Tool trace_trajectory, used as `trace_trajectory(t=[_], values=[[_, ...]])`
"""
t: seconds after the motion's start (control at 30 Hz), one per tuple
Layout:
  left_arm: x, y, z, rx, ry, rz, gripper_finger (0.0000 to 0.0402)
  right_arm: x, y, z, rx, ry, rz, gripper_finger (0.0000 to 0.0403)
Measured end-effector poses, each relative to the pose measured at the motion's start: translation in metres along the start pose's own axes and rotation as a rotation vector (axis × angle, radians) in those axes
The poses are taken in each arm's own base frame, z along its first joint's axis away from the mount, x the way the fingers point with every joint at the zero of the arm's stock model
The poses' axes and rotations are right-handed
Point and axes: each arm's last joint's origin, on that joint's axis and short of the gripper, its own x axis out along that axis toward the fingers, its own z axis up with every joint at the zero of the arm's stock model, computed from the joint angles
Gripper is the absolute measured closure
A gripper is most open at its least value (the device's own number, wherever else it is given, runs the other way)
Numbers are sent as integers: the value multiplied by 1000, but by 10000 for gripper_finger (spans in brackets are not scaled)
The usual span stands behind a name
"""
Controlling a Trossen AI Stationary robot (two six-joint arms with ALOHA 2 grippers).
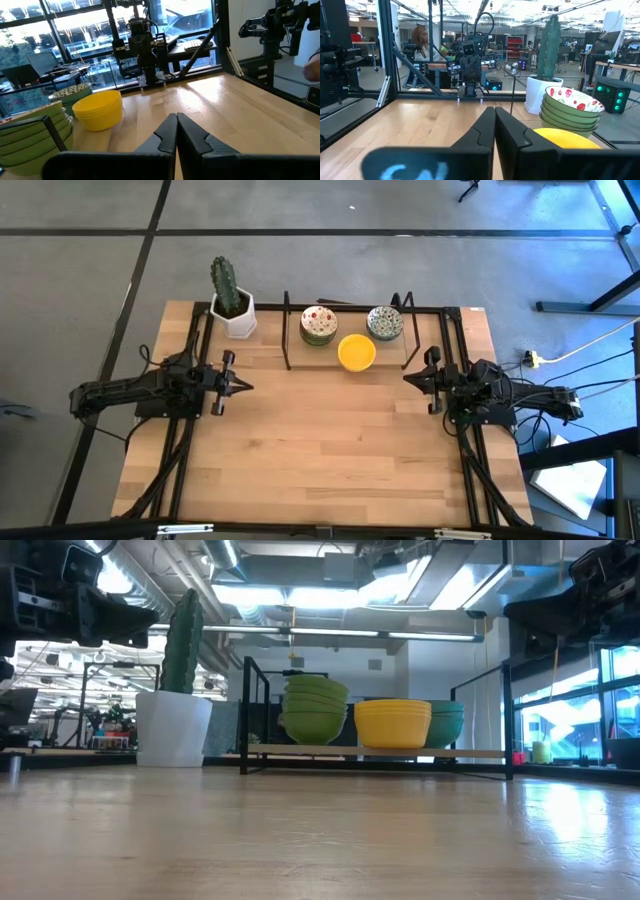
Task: Pick & Place Mini bowls
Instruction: Return to Home Position
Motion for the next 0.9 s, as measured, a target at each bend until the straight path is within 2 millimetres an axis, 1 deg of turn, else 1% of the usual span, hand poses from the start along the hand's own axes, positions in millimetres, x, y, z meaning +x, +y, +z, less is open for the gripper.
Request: trace_trajectory(t=[0.27,0.6,0.9], values=[[0,0,0,0,0,0,394,0,0,0,0,0,0,386],[0,0,0,0,0,0,394,0,0,0,0,0,0,393],[0,0,0,0,0,0,397,0,0,0,0,0,0,382]])
